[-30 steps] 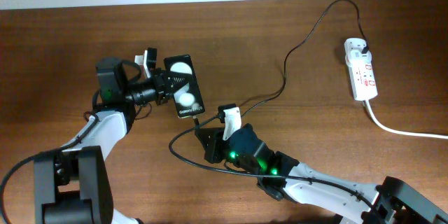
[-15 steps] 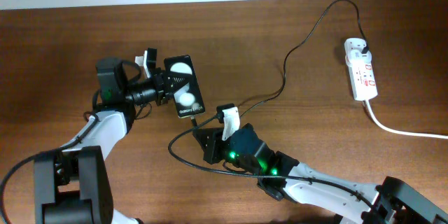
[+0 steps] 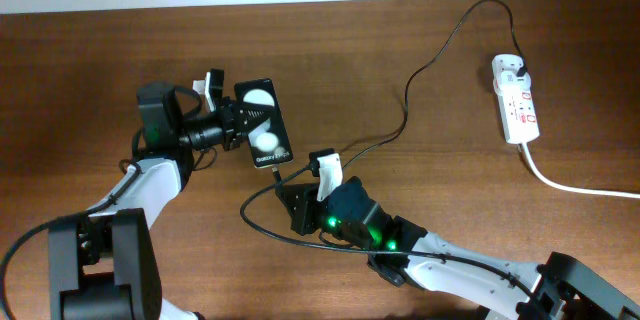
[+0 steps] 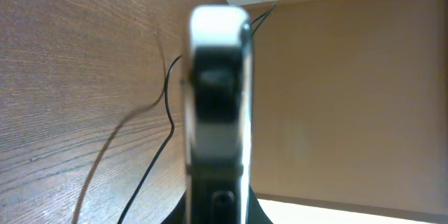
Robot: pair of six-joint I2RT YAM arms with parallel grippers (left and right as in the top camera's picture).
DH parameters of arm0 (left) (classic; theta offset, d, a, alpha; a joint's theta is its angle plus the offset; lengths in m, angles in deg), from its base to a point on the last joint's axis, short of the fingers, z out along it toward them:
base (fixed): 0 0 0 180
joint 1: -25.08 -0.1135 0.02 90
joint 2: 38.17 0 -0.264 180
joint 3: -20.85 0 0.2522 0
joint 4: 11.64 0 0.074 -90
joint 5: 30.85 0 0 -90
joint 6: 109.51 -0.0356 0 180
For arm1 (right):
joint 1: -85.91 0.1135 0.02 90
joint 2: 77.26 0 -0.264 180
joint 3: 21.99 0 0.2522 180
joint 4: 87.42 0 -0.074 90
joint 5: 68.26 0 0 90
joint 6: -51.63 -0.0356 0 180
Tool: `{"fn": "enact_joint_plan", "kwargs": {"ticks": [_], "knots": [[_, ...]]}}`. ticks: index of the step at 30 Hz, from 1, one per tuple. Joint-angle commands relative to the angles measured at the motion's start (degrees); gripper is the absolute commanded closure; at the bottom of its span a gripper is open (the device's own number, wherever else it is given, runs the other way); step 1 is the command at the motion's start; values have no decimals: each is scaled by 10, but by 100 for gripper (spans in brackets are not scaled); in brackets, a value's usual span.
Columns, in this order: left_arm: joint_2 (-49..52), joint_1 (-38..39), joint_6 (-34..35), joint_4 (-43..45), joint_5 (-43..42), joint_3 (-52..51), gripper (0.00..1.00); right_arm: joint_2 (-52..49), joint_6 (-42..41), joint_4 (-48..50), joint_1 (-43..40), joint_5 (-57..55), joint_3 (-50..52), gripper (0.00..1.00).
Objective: Plug charger to phone and switch on socket
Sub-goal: 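Push the connector into the phone's bottom port with the right gripper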
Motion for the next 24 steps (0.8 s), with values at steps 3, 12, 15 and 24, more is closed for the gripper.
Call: {"fn": "enact_joint_plan", "kwargs": {"ticks": [3, 12, 15, 24], "knots": [[-16, 0, -10, 6, -14, 1, 100, -4, 0, 15, 3, 3, 0, 96], [-16, 0, -9, 6, -20, 1, 96, -4, 0, 14, 3, -37, 0, 96], [-16, 0, -10, 6, -20, 1, 97, -4, -1, 14, 3, -48, 0, 96], [-16, 0, -10, 6, -21, 1, 100, -4, -22, 52, 3, -105, 0, 96]]}}
